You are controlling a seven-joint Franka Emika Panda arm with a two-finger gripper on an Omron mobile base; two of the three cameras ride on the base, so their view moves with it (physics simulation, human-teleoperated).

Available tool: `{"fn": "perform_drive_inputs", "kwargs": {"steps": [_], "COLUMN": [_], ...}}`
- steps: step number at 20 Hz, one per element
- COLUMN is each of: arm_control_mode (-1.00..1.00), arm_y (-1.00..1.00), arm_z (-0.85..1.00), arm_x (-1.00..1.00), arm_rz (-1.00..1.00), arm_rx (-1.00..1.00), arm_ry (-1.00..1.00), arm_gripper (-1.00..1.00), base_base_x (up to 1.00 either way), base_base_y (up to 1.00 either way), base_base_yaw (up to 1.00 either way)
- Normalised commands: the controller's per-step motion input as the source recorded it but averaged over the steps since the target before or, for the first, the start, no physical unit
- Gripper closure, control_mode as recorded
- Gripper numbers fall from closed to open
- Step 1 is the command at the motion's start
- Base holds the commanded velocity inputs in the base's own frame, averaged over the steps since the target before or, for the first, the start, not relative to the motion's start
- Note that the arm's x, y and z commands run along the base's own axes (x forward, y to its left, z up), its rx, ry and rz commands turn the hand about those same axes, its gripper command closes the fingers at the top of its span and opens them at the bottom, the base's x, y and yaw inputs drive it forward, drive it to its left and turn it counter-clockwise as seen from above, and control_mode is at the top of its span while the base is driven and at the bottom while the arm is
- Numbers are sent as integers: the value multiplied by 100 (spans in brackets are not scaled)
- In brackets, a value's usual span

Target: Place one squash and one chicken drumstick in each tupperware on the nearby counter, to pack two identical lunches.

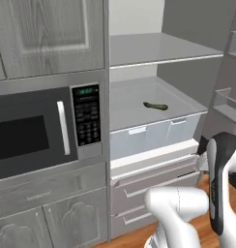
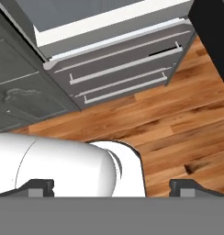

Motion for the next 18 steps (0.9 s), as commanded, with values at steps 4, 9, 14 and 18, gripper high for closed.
{"fn": "perform_drive_inputs", "kwargs": {"steps": [4,9,14,18], "arm_control_mode": [100,100,100,100], "arm_y": [0,0,0,0], "arm_z": [0,0,0,0], "arm_x": [0,0,0,0], "arm_rz": [0,0,0,0], "arm_rx": [0,0,0,0], "arm_ry": [0,0,0,0], "arm_gripper": [-100,-100,-100,-100], "base_base_x": [27,54,55,45], "base_base_y": [-25,3,-2,-20], "base_base_yaw": [14,5,7,13]}}
